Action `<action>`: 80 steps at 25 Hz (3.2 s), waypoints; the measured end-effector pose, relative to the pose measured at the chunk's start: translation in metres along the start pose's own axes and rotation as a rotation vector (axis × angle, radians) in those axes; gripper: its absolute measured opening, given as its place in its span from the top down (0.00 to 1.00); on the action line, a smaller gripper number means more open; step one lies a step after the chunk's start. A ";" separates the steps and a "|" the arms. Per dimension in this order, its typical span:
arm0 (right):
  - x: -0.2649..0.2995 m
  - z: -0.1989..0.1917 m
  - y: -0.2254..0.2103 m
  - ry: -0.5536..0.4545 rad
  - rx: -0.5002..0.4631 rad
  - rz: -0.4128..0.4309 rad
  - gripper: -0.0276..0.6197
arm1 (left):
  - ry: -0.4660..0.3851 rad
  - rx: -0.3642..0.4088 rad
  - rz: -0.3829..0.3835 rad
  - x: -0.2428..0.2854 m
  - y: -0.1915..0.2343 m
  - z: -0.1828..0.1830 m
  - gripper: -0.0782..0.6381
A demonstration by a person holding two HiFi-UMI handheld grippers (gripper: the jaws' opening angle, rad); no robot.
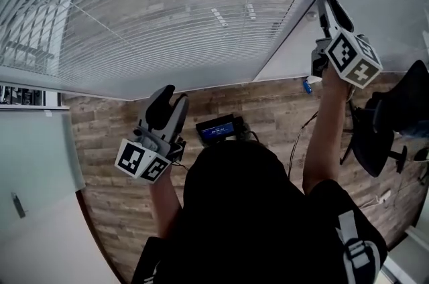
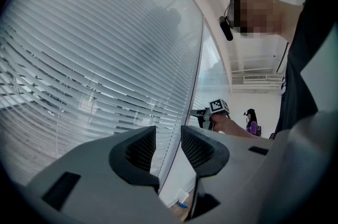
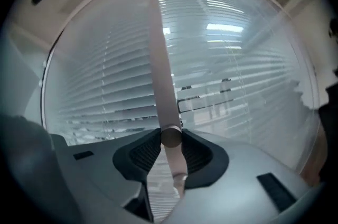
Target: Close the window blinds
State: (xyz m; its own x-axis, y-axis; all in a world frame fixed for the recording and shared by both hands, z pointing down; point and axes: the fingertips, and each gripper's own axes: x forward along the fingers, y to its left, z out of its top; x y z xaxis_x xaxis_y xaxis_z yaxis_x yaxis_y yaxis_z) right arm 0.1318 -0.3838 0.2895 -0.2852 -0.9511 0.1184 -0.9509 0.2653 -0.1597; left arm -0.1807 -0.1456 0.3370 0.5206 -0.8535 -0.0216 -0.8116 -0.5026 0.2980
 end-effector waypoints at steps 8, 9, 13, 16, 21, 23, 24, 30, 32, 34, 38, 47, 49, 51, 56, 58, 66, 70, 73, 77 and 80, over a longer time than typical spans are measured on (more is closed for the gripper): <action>-0.001 -0.001 0.002 -0.017 -0.035 0.035 0.75 | 0.007 -0.009 -0.007 0.001 0.001 -0.003 0.69; -0.003 -0.003 0.003 -0.007 -0.173 -0.012 0.74 | 0.009 -0.009 -0.005 0.000 0.002 -0.005 0.69; -0.005 -0.001 0.016 0.020 -0.574 -0.124 0.72 | 0.011 -0.005 -0.005 0.000 0.002 -0.004 0.69; -0.002 0.000 0.018 0.037 -0.680 -0.158 0.73 | 0.006 -0.005 -0.007 0.002 0.002 -0.003 0.69; -0.002 0.000 0.011 0.039 -0.475 -0.144 0.76 | 0.001 -0.009 0.006 0.000 0.005 -0.003 0.69; -0.002 -0.001 0.006 0.021 -0.213 -0.077 0.76 | 0.000 -0.011 0.007 0.000 0.006 -0.004 0.69; -0.002 -0.001 0.004 0.009 -0.073 -0.040 0.76 | 0.000 -0.011 0.007 0.001 0.007 -0.005 0.69; -0.002 0.001 -0.002 -0.042 0.448 0.118 0.76 | 0.002 -0.012 0.001 0.003 0.007 -0.005 0.69; -0.002 0.001 0.000 -0.048 0.440 0.138 0.76 | 0.005 -0.011 0.000 0.003 0.007 -0.006 0.69; -0.003 0.000 0.002 -0.041 0.290 0.123 0.76 | 0.007 -0.010 0.000 0.002 0.007 -0.006 0.69; -0.006 -0.001 0.007 -0.001 -0.277 -0.043 0.75 | 0.007 -0.009 -0.001 0.002 0.007 -0.005 0.69; -0.005 0.001 0.012 0.031 -0.453 -0.140 0.76 | 0.000 -0.006 0.004 0.000 0.005 -0.004 0.69; -0.005 0.002 0.008 0.015 -0.250 -0.084 0.76 | 0.000 -0.007 0.005 0.000 0.005 -0.003 0.69; -0.005 0.002 0.004 -0.003 -0.013 -0.015 0.76 | 0.000 -0.009 0.005 0.000 0.005 -0.003 0.69; -0.002 0.000 0.001 -0.040 0.497 0.159 0.76 | 0.003 -0.010 0.002 0.001 0.007 -0.006 0.69; -0.002 0.002 0.000 -0.055 0.545 0.186 0.76 | 0.003 -0.009 -0.003 0.002 0.006 -0.005 0.69; -0.010 -0.009 0.007 0.016 -0.418 -0.099 0.73 | 0.012 -0.009 0.004 -0.002 0.006 -0.010 0.69; -0.007 -0.005 0.014 0.045 -0.720 -0.199 0.73 | 0.007 -0.004 -0.007 0.000 0.003 -0.009 0.69; -0.005 -0.006 0.013 0.065 -0.771 -0.232 0.76 | 0.007 -0.003 -0.003 0.000 0.003 -0.008 0.69; -0.004 -0.006 0.009 0.052 -0.445 -0.165 0.76 | 0.007 -0.008 0.004 -0.001 0.004 -0.007 0.69; -0.003 -0.006 0.003 0.026 0.004 -0.033 0.76 | 0.007 -0.009 0.004 -0.001 0.005 -0.007 0.69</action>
State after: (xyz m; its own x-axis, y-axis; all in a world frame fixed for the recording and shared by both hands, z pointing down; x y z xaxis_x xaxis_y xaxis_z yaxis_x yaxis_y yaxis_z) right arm 0.1288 -0.3789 0.2947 -0.2567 -0.9549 0.1493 -0.9594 0.2331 -0.1590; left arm -0.1836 -0.1461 0.3457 0.5189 -0.8548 -0.0136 -0.8115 -0.4975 0.3066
